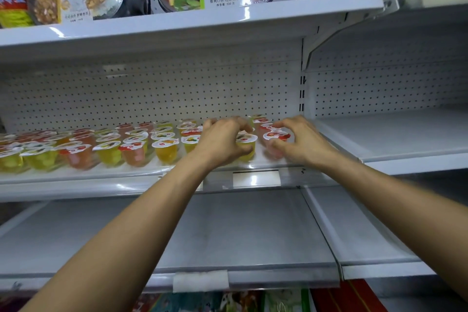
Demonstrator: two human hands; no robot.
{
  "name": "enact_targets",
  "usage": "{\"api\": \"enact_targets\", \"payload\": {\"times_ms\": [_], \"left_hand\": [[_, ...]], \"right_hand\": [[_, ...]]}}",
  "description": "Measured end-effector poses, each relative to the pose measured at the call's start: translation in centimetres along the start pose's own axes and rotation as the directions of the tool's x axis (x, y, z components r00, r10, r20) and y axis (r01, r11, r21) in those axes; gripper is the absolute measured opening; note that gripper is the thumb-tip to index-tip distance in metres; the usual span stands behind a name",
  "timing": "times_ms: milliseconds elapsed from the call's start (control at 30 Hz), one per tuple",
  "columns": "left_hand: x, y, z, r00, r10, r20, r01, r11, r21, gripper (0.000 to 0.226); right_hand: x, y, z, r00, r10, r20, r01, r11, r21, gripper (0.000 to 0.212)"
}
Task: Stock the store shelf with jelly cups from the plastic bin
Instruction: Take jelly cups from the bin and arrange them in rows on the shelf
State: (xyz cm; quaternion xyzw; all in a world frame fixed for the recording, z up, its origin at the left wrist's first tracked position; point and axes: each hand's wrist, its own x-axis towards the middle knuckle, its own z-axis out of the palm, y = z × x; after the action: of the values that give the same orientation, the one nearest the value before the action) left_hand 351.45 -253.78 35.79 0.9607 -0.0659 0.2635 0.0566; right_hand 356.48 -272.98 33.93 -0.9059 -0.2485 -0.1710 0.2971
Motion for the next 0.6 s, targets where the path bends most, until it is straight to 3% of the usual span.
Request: {"api": "enact_targets", "payload": {"times_ms": [133, 267, 433, 600], "left_hand": [[-3.9, 0.0, -0.7, 0.98, 0.012, -0.2, -0.039, 0.991, -0.131, 0.035], [-9.6, -0.4, -1.2, 0.931, 0.007, -0.364, -0.052, 0.992, -0.113, 0.03], [-17.2, -2.1, -1.1, 0.94, -0.127, -0.317, 0.098, 0.99, -0.106, 0.034], [-25.8, -5.6, -0.5, 0.952, -0.281, -0.123, 0.282, 0.959, -0.008, 0.038]], "right_hand": [[-2.4, -0.3, -0.6, 0.986, -0.12, -0.12, 0.114, 0.992, -0.06, 0.042], [-5.7, -0.9, 0.5, 0.95, -0.268, -0.158, 0.252, 0.961, -0.112, 0.04], [-9.5, -2.6, 4.2, 0.913, -0.399, -0.085, 0.388, 0.914, -0.116, 0.035], [-12.1, -6.5, 9.8, 0.852, -0.516, 0.089, 0.52, 0.853, -0.039, 0.037]]}}
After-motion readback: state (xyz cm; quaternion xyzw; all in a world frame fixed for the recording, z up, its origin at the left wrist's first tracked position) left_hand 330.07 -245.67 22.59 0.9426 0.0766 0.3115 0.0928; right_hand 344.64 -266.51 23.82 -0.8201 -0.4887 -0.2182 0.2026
